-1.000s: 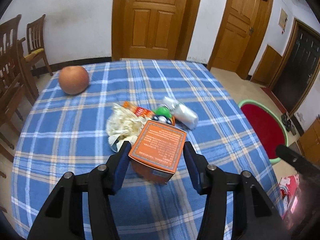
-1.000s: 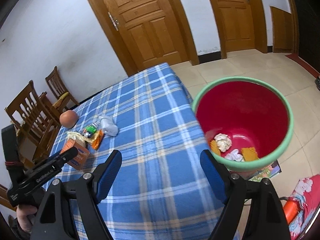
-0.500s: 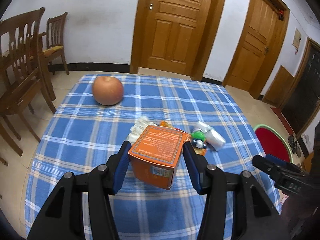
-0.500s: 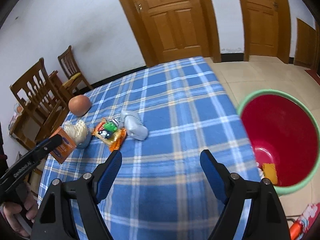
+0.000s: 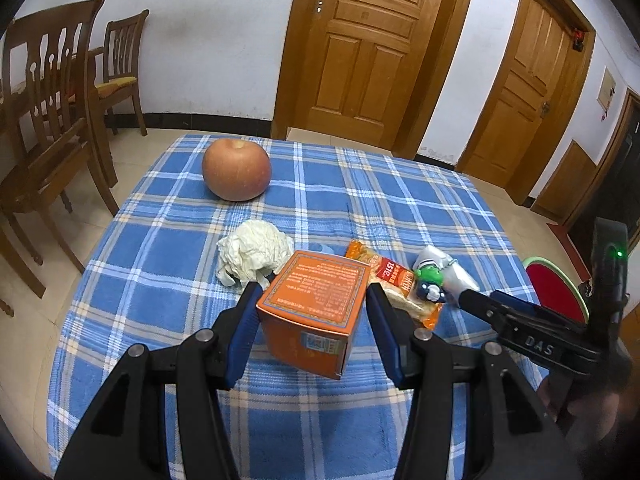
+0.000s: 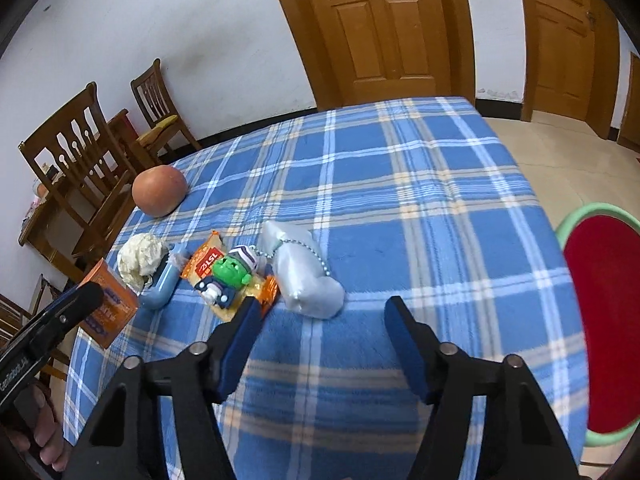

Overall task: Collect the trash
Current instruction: 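Grasp the white plastic bag with the right tool while the left tool holds the box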

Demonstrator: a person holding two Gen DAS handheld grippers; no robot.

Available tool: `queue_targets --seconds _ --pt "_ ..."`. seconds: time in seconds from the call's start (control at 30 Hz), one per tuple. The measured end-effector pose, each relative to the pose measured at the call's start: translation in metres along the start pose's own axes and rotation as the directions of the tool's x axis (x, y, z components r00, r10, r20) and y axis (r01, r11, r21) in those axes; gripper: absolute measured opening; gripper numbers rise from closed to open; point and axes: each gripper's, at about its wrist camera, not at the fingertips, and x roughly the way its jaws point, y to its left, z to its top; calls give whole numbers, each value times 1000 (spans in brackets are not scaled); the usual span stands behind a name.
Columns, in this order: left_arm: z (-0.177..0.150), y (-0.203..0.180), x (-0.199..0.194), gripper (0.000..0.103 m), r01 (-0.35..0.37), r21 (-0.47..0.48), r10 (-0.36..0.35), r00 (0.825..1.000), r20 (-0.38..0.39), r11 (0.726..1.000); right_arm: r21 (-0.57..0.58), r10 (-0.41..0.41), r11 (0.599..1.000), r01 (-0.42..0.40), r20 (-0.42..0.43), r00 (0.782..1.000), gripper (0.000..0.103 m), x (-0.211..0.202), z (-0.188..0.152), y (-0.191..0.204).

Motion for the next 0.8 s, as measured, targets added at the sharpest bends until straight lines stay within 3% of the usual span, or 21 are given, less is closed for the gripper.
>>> queue_targets --seconds 0.13,0.2,0.27,0.8 --pt "-1 0 3 53 3 -2 -3 1000 -5 1000 -2 10 1000 -10 -5 1000 57 10 3 -1" --pt "-1 0 4 53 4 -1 -4 1000 -7 1000 -11 12 1000 -13 -15 1000 44 14 3 0" --pt "-1 0 4 53 3 -2 -3 1000 -7 1000 -15 34 999 -34 -19 999 37 14 3 1" --pt "-4 -17 -6 53 29 28 -29 1000 5 999 -41 -10 999 11 27 1000 34 -39 -20 -9"
